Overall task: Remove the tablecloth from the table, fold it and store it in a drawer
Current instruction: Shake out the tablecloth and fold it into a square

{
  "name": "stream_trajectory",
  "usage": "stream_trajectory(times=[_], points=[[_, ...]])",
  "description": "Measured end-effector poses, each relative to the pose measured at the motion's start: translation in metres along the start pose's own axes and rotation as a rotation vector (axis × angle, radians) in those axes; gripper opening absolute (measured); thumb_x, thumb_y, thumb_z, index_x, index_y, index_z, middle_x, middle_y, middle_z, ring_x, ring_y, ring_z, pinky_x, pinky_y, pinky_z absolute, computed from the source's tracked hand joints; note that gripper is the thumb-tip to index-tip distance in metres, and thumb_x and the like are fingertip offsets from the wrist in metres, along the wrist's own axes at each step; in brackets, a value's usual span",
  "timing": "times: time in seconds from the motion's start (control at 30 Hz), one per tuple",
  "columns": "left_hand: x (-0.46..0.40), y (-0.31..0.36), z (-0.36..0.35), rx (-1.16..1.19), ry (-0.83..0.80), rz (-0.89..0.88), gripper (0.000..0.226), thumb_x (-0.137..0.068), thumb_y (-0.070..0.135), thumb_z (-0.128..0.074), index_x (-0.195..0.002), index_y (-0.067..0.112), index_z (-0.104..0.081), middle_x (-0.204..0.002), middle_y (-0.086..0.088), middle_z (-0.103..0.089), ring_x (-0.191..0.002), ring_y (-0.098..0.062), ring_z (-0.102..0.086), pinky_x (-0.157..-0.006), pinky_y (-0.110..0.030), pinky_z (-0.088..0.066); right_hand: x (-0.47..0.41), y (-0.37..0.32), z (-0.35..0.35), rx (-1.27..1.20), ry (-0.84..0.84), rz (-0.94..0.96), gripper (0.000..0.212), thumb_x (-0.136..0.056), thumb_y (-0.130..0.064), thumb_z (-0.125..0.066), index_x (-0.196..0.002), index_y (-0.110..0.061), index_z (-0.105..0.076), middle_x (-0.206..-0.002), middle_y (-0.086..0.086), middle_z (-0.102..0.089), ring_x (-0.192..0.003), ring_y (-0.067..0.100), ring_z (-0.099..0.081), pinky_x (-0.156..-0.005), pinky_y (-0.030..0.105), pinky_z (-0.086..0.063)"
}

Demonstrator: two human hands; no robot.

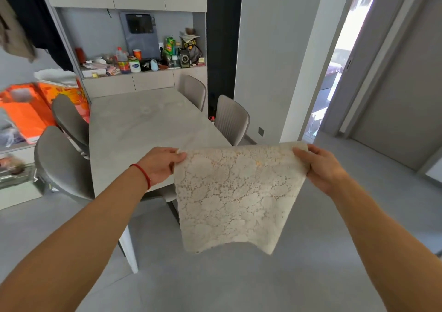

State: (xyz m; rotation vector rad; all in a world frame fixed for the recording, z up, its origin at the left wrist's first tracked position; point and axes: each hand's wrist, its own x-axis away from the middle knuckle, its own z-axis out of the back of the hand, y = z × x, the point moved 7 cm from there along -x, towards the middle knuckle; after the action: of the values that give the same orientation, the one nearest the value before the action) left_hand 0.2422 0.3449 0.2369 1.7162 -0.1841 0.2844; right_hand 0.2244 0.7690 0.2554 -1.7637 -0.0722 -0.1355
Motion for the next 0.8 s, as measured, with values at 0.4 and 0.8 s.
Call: stream_trajectory(times=[0.4, 0.8], points=[[0.0, 0.006, -0.003, 0.036, -0.185, 0.104, 0.043, -0.085, -0.009, -0.067, -0.115, 0.02, -0.075, -0.113, -0.01, -0.078, -0.109, -0.032, -0.073, -0.075, -0.048, -0.063, 0.006, 0.017, -0.003, 0.133, -0.046, -0.086, 0.03, -0.096, -0.012, -0.07, -0.126, -0.014, -0.069, -0.117, 0.012, -0.074, -0.101, 0.028, -0.072, -0.077, 0.038, -0.061], [-0.01, 0.039, 0.018, -0.046, 0.2, -0.113, 0.034, -0.089, -0.013, -0.066, -0.103, 0.016, -0.055, -0.12, -0.024, -0.062, -0.108, -0.034, -0.064, -0.09, -0.044, -0.057, -0.003, -0.029, -0.017, 0.385, 0.131, -0.008, 0.059, -0.08, -0.01, -0.087, -0.13, -0.011, -0.055, -0.119, 0.016, -0.065, -0.105, 0.032, -0.069, -0.088, 0.04, -0.06]])
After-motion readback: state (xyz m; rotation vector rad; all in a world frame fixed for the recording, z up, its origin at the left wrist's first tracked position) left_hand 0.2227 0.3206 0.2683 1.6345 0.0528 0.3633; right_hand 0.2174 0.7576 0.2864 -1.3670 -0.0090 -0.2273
